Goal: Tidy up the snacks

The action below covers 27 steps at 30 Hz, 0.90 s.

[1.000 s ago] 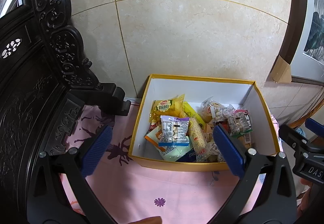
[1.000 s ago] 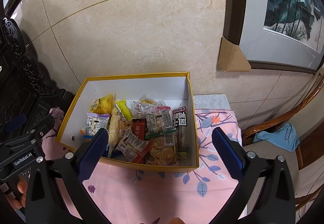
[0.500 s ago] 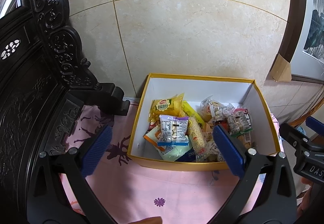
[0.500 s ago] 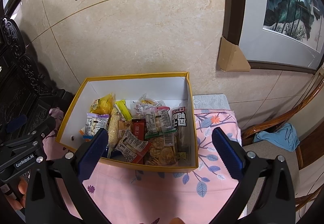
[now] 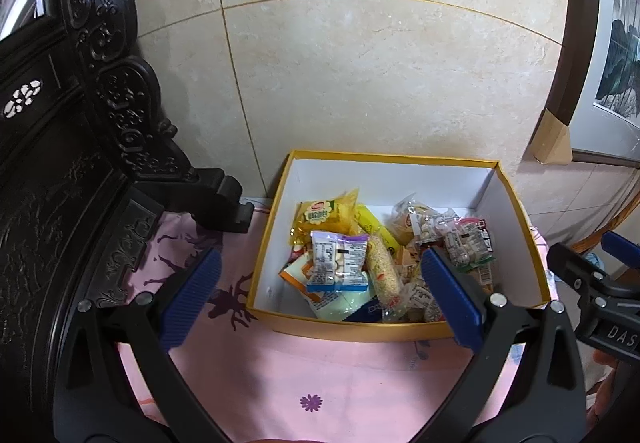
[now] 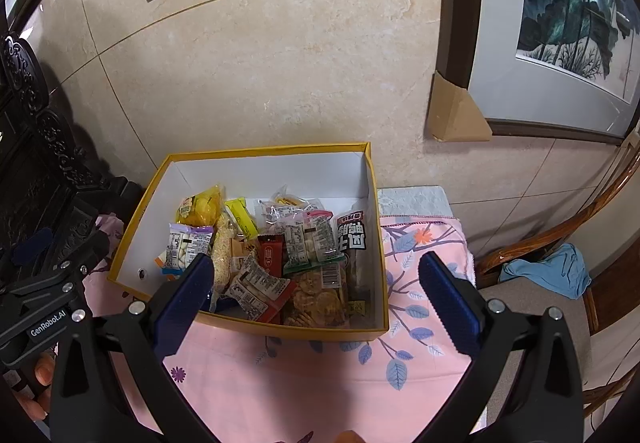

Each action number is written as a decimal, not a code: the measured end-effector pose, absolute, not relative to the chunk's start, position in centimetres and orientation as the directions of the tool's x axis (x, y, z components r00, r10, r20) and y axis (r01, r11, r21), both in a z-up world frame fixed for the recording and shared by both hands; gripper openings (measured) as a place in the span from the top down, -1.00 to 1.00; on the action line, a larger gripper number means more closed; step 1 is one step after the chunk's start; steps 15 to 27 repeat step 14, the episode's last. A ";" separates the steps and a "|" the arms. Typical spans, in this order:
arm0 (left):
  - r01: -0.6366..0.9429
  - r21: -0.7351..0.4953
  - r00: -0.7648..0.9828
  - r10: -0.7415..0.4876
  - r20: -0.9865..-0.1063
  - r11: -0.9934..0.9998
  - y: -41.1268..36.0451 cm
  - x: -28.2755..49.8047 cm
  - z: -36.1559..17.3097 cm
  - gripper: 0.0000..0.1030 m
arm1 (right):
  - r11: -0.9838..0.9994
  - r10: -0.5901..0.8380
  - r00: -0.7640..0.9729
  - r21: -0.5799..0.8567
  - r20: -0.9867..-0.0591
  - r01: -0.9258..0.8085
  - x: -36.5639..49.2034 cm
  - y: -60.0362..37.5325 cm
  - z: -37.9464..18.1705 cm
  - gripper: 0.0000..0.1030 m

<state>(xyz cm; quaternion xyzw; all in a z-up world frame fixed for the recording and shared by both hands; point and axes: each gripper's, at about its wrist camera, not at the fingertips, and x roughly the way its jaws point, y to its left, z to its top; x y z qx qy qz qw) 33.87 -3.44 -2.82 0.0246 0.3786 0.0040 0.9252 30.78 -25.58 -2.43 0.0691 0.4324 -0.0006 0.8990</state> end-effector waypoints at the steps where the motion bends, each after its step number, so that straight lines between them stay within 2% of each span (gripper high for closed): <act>1: 0.012 0.049 0.715 0.025 -0.698 0.999 -3.4 33.8 -2.8 -0.96 | 0.990 0.058 0.627 0.124 -0.777 0.061 30.8 -25.6 -2.4 -0.97; 27: 0.011 0.051 0.703 0.029 -0.710 0.999 -3.5 34.0 -2.7 -0.96 | 0.990 0.057 0.631 0.124 -0.774 0.063 30.7 -25.6 -2.3 -0.97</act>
